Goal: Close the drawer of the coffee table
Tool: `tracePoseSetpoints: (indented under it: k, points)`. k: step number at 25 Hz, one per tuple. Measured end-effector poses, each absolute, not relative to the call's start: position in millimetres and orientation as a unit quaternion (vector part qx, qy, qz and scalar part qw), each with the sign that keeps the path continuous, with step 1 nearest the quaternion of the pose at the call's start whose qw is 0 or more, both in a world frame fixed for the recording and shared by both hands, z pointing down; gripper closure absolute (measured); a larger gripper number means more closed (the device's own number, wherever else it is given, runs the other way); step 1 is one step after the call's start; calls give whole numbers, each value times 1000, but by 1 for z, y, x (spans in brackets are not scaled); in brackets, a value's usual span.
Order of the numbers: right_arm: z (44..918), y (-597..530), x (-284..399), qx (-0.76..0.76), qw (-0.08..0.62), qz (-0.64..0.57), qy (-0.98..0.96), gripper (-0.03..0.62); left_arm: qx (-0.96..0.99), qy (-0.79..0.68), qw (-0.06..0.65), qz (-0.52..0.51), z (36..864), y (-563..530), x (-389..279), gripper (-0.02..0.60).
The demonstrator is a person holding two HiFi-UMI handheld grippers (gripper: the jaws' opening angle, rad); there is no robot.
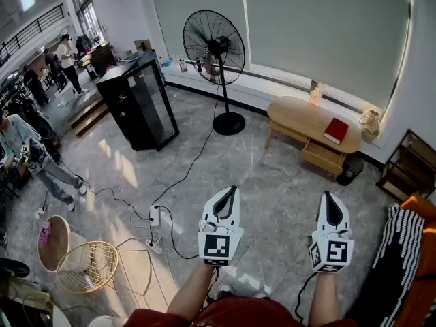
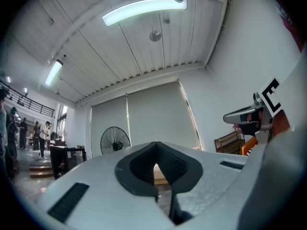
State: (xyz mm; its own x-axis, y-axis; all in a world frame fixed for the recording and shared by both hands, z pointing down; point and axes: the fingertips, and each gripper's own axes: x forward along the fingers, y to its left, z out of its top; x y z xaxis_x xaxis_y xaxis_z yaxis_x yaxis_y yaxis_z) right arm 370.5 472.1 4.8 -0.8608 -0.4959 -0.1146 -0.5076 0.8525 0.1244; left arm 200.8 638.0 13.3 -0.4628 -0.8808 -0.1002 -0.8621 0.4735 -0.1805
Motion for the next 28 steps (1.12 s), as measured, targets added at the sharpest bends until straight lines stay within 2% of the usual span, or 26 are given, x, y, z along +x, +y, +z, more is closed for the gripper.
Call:
tracePoseSetpoints:
  k: [10,20,22,25,28]
  points:
    - [8,468,368,-269,32,80,959,599,-519,847,108,-45,11,629,202,574]
    - [17,467,373,-255,39,59,964,590,-523,846,96,-45,19,621,212,575]
    - [20,467,377,-253,41,57,965,544,-523,846,96,-48,21,620,216,575]
    - [23,461,383,-253,43,50,965,437,-521,846,101,-54,22,615,221,574]
    - [24,453,390,-259,47,48,964,370,-518,847,102,-56,23,610,227,575]
